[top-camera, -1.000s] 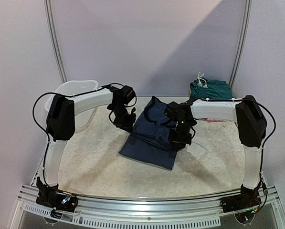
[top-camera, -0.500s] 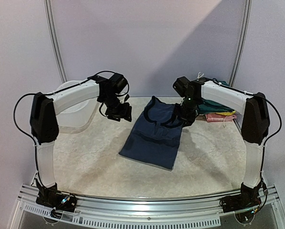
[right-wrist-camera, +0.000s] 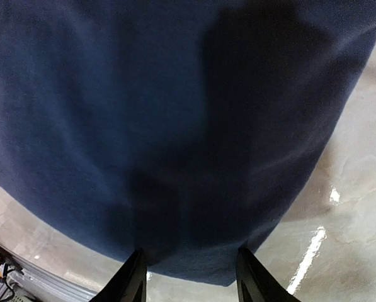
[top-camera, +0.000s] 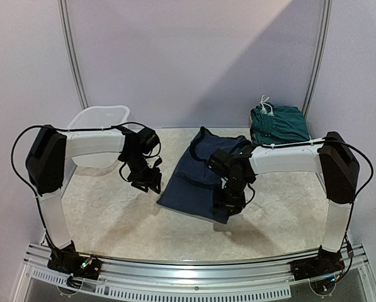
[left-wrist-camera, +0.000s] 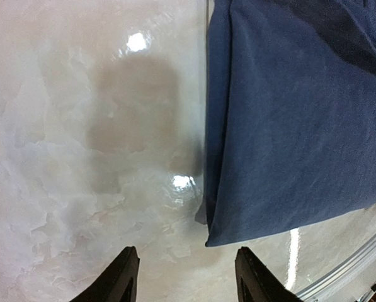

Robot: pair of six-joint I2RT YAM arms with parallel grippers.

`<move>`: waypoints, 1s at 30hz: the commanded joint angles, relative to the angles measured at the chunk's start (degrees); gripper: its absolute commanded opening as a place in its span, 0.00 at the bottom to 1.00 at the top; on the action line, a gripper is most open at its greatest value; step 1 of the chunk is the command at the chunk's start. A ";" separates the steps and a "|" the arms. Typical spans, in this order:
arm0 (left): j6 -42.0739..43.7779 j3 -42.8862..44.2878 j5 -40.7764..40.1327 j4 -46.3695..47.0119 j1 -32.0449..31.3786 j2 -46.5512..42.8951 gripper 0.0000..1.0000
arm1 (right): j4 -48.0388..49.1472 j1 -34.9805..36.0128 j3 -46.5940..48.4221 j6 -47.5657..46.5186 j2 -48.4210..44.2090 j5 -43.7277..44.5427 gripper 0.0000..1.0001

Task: Fold and stack the mixed laundry pile
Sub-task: Pick up the 2/3-rectangle-folded tank top from the center of the board.

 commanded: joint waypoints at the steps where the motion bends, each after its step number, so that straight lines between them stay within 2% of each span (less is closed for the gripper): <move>1: 1.25 -1.39 3.02 3.65 0.25 1.51 0.51 | 6.81 0.78 -4.21 4.24 -2.94 -2.20 0.47; 8: 0.01 -4.03 6.62 6.73 0.00 3.15 0.43 | 10.14 0.99 -10.09 6.20 -2.31 -2.94 0.41; 14: -2.46 -9.06 9.06 11.38 -1.31 2.47 0.15 | 9.89 1.38 -12.88 6.92 -2.29 -2.97 0.39; 18: -3.78 -13.10 8.42 13.12 -2.47 -0.60 0.01 | 8.46 2.23 -13.33 7.30 -2.54 -2.47 0.38; 25: -6.49 -23.82 7.35 14.83 -5.54 -8.66 0.00 | 6.03 5.24 -15.56 9.24 -4.28 -0.90 0.37; 30: -9.92 -32.21 7.51 16.05 -8.15 -16.96 0.00 | 4.79 7.39 -18.72 11.96 -8.76 0.61 0.37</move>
